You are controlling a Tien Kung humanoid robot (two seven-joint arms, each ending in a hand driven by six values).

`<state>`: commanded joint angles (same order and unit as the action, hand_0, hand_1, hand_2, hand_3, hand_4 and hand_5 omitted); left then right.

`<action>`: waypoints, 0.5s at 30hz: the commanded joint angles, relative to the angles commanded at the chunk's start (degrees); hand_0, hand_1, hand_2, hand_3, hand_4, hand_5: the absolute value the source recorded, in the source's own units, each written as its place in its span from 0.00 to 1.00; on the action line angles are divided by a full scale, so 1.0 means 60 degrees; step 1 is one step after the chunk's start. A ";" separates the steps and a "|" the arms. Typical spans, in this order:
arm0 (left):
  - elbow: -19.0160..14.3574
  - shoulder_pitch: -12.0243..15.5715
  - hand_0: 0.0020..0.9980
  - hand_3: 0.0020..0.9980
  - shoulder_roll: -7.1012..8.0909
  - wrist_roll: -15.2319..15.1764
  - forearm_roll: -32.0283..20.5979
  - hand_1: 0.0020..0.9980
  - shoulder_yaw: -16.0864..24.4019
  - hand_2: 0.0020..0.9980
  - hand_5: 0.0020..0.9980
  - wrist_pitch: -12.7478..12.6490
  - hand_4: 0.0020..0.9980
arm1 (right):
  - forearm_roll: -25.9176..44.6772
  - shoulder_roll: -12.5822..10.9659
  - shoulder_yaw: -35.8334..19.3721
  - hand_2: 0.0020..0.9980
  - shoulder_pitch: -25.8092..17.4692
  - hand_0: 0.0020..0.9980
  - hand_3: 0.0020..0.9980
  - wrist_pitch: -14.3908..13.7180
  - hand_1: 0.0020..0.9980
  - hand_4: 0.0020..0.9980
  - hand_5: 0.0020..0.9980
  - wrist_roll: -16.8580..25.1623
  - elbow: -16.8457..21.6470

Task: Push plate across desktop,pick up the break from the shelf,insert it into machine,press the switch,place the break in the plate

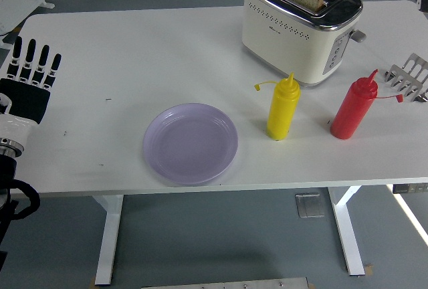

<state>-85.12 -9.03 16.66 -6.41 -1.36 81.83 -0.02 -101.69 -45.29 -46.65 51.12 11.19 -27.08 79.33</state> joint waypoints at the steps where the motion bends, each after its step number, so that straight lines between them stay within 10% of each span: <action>1: -0.0005 -0.0008 0.78 0.69 0.0002 0.0032 -0.0061 0.72 0.0004 0.67 1.00 0.0021 0.71 | 0.0016 0.0053 0.0083 0.62 0.0005 0.45 0.53 -0.0036 0.33 0.16 0.00 0.0025 -0.0033; 15: 0.0049 -0.0061 0.78 0.69 -0.0028 0.0139 -0.0243 0.72 -0.0111 0.67 1.00 0.0080 0.71 | 0.0208 0.1118 0.0585 0.62 -0.0023 0.45 0.53 -0.0588 0.33 0.13 0.00 0.0427 -0.0875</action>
<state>-84.82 -9.39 16.49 -5.57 -2.82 81.16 0.46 -100.44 -38.58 -43.13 50.98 7.67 -24.52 74.08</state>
